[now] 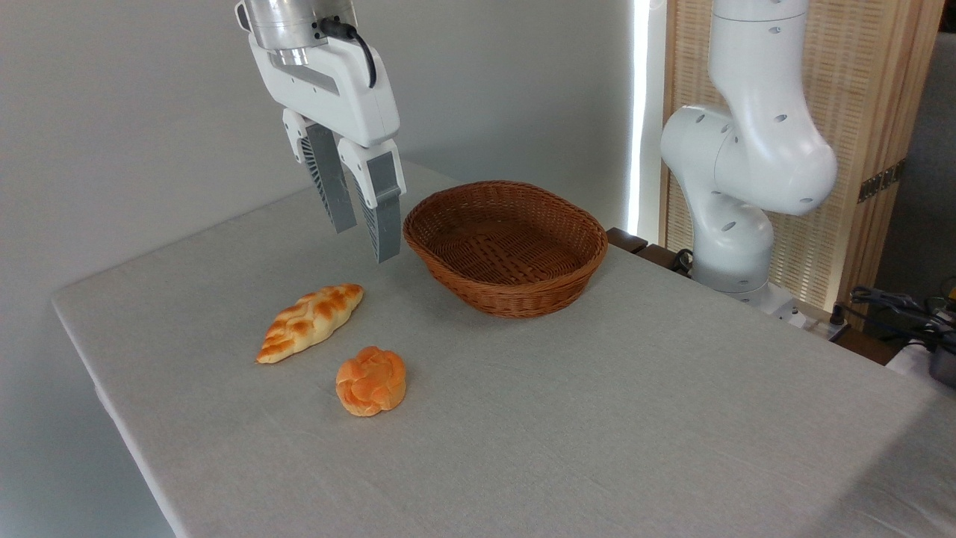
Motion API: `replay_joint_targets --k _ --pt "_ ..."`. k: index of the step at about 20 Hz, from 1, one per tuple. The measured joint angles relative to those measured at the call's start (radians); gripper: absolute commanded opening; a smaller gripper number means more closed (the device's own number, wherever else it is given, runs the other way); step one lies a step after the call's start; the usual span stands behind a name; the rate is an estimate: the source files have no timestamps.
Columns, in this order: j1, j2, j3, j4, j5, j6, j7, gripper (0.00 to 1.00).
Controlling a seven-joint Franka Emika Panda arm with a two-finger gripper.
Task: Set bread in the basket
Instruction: 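Lower the open gripper down onto the round orange bun, then close the gripper fingers around the round orange bun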
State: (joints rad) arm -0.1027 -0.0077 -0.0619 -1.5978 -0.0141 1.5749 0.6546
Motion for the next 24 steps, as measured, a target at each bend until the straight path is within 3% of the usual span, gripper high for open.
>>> replay_joint_targets --k 11,18,24 --pt "0.0 0.003 0.0 -0.039 0.0 0.037 0.0 1.0" --pt "-0.006 0.006 -0.043 -0.256 0.006 0.318 0.0 1.0" --pt "-0.006 0.008 -0.045 -0.403 0.075 0.505 0.0 1.0"
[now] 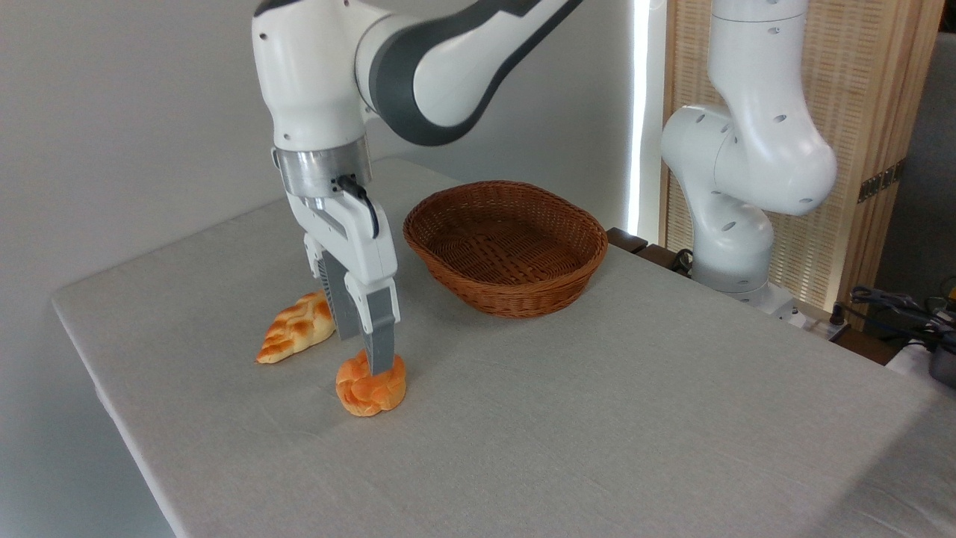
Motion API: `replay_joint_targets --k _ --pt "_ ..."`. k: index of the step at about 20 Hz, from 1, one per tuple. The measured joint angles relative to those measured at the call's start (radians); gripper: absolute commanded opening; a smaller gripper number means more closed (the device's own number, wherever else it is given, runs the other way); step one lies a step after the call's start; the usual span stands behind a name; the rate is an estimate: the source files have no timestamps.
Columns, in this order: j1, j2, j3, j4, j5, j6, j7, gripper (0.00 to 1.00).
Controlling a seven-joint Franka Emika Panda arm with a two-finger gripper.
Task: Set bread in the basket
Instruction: 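Close the gripper fingers around the round orange bun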
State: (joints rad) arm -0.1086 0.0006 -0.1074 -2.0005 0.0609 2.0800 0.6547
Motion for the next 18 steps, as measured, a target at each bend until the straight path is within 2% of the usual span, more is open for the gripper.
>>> replay_joint_targets --k 5,6,8,10,18 --pt "0.0 0.025 -0.007 -0.055 0.01 0.057 0.0 0.99" --pt "0.0 0.033 -0.013 -0.057 0.01 0.059 0.0 0.85" --pt "-0.002 0.044 -0.022 -0.057 0.01 0.062 0.0 0.47" --pt "-0.002 0.049 -0.026 -0.057 0.01 0.067 0.0 0.33" --pt "-0.002 0.05 -0.029 -0.057 0.01 0.068 0.0 0.3"
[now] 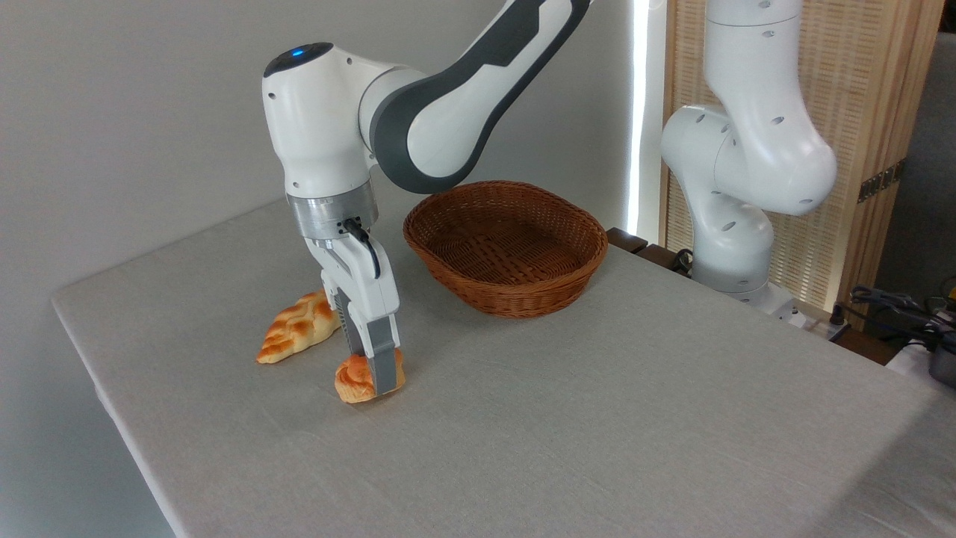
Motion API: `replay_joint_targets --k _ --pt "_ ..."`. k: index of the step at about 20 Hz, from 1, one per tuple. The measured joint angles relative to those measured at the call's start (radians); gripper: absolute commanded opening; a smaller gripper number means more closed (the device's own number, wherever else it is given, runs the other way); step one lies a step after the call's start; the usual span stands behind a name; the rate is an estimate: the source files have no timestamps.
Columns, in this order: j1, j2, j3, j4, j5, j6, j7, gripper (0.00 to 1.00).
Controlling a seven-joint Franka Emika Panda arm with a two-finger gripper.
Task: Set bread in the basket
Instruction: 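Close the gripper fingers around the round orange bun, then lift the bun and carry it over the wicker basket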
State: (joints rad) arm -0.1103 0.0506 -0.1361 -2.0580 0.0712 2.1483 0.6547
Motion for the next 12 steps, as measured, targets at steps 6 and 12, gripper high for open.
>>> replay_joint_targets --k 6,12 --pt "0.002 0.0 0.001 0.0 -0.033 0.0 0.0 0.2" --pt "0.005 -0.005 0.001 0.007 -0.051 -0.009 -0.001 0.2"
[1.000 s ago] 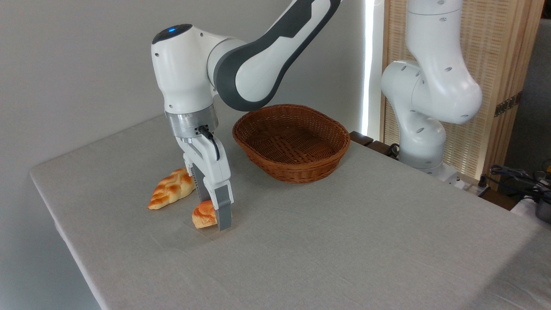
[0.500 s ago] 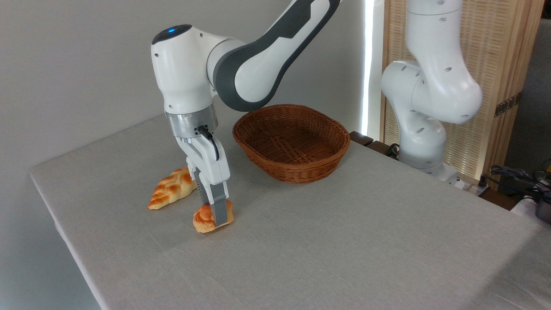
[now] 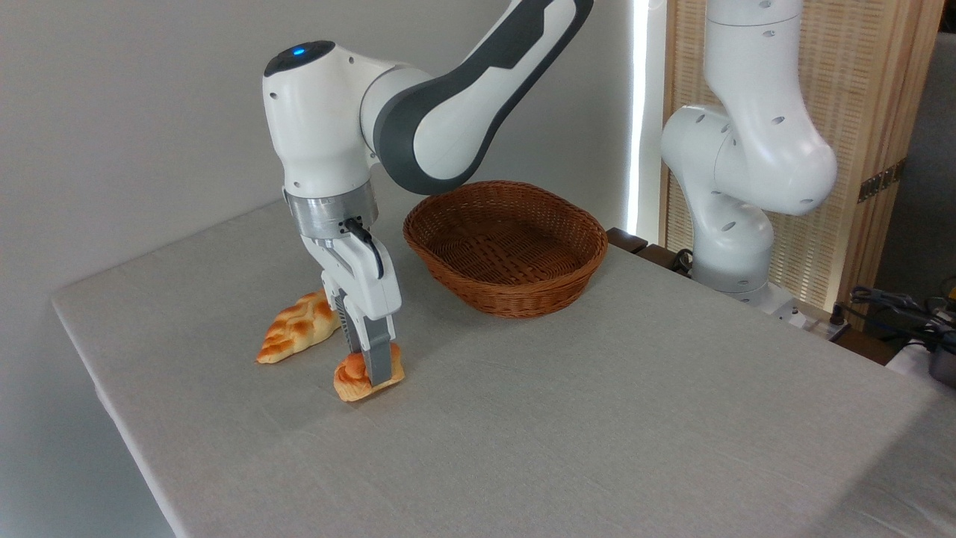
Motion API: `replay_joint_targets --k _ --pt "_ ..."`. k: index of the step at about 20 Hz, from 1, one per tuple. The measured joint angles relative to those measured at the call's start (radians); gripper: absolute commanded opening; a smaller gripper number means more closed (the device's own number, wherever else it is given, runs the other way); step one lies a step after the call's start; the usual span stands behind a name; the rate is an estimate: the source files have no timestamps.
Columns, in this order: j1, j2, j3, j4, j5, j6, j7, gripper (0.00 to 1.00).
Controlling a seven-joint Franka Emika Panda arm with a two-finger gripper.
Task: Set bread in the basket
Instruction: 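Lift the bun and carry it over the wicker basket, then lower the bun into the basket and open the gripper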
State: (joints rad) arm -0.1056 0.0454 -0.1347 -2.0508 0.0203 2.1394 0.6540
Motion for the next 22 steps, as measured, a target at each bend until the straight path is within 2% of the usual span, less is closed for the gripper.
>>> replay_joint_targets --k 4,8,10,12,14,18,19,20,22 --pt "-0.001 -0.036 -0.001 0.06 -0.074 -0.099 0.0 0.2" --pt "-0.013 -0.145 -0.003 0.097 -0.137 -0.251 0.0 0.21" --pt "-0.041 -0.21 -0.002 0.098 -0.145 -0.355 0.001 0.22" --pt "-0.09 -0.269 -0.001 0.09 -0.146 -0.477 0.004 0.23" --pt "-0.141 -0.323 -0.002 0.054 -0.146 -0.559 0.014 0.27" --pt "-0.209 -0.42 0.013 -0.099 -0.132 -0.606 0.055 0.56" --pt "-0.22 -0.432 0.022 -0.136 -0.118 -0.606 0.062 0.66" --pt "-0.227 -0.438 0.028 -0.164 -0.103 -0.605 0.069 0.82" --pt "-0.233 -0.437 0.033 -0.205 -0.073 -0.603 0.074 0.94"
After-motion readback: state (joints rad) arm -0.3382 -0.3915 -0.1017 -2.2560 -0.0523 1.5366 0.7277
